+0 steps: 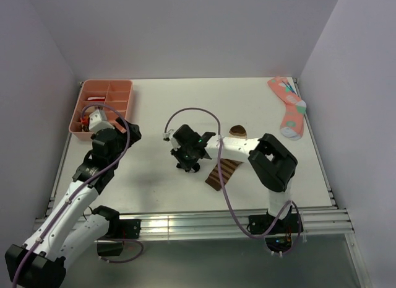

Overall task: Roll the socks
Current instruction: Roll the sock at the center of the board.

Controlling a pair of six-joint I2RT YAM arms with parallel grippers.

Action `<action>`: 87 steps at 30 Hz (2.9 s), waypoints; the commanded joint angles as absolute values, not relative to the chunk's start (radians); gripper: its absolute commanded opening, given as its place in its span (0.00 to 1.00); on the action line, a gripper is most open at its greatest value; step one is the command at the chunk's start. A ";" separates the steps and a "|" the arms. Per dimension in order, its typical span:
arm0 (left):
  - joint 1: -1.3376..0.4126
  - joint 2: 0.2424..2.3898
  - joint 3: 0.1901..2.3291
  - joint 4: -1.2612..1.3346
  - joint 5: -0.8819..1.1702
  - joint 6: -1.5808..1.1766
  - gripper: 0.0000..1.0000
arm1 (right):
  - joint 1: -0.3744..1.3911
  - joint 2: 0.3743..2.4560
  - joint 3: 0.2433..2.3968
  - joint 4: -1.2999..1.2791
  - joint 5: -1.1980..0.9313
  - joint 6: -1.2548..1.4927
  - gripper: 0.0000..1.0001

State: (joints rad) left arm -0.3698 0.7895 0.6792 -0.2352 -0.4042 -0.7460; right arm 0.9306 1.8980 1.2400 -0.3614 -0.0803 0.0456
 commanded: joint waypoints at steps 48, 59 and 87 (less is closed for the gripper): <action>-0.799 1.411 0.219 0.989 0.074 -0.522 0.46 | 0.604 2.215 1.526 -0.897 -0.830 -0.172 0.11; -0.838 1.494 0.224 1.014 0.029 -0.512 0.48 | 0.603 2.226 1.537 -0.920 -0.831 -0.187 0.11; -0.854 1.572 0.291 0.973 0.005 -0.474 0.46 | 0.592 2.241 1.534 -0.937 -0.825 -0.209 0.10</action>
